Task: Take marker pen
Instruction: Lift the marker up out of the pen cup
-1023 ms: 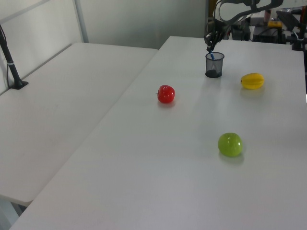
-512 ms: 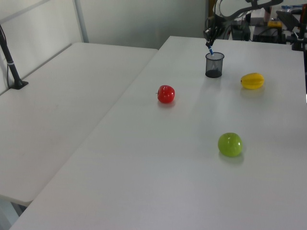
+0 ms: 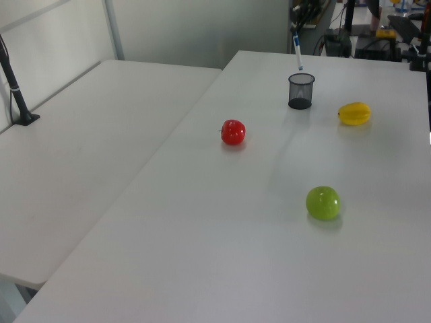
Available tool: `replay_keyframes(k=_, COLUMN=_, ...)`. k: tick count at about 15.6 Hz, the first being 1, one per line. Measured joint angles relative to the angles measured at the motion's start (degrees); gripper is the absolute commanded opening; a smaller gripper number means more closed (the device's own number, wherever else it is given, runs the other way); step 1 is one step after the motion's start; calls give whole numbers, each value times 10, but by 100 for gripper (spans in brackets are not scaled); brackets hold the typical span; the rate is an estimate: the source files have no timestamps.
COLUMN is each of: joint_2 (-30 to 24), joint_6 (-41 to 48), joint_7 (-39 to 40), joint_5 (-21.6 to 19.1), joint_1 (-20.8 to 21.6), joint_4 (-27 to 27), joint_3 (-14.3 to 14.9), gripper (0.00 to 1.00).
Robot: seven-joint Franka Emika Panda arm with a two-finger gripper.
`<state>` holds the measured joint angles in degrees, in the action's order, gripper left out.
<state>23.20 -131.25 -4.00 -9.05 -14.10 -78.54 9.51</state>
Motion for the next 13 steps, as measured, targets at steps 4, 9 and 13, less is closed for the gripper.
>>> replay_keyframes(k=4, joint_2=-55, joint_6=52, joint_7=0, joint_5=-3, joint_1=6, joint_4=-32, joint_3=-1, gripper=9)
replay_keyframes(k=9, joint_2=-120, joint_6=73, joint_7=0, joint_5=-3, joint_1=61, joint_4=-110, joint_3=-3, gripper=10)
replay_keyframes(k=13, joint_2=-180, joint_6=121, joint_7=2, joint_5=-3, joint_1=105, joint_4=-173, joint_3=-4, gripper=10)
